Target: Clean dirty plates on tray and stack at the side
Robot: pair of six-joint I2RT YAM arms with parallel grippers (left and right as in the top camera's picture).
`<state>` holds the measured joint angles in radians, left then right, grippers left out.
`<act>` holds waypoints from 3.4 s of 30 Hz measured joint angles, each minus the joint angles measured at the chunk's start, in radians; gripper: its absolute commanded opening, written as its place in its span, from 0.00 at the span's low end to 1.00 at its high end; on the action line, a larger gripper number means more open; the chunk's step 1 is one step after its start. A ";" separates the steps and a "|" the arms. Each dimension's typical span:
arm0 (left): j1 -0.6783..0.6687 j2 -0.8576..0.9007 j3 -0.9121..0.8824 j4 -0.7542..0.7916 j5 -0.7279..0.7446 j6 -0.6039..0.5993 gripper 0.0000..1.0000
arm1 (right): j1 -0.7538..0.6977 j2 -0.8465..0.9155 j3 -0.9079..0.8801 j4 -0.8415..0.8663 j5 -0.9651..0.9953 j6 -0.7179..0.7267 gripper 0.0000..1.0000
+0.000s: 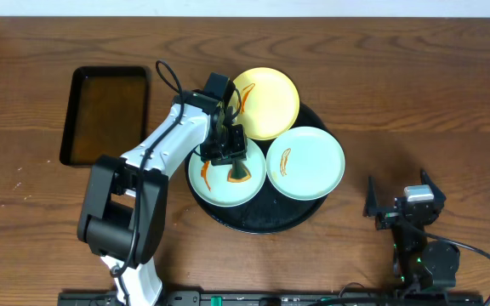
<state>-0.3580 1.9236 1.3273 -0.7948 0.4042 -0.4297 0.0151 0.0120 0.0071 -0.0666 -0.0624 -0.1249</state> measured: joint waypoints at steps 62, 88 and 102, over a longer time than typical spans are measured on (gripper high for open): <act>0.023 -0.438 -0.004 -0.121 -0.381 0.044 0.83 | 0.000 0.455 0.524 0.135 -0.564 0.455 0.99; 0.023 -0.438 -0.005 -0.186 -0.381 0.029 0.83 | 0.280 1.484 1.332 -0.674 -0.764 0.465 0.99; 0.023 -0.438 -0.005 -0.182 -0.382 0.029 0.93 | 0.439 1.854 1.780 -1.119 -0.231 0.478 0.77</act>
<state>-0.3355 1.4857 1.3224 -0.9771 0.0223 -0.4004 0.4545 1.8656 1.7874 -1.1854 -0.2932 0.3531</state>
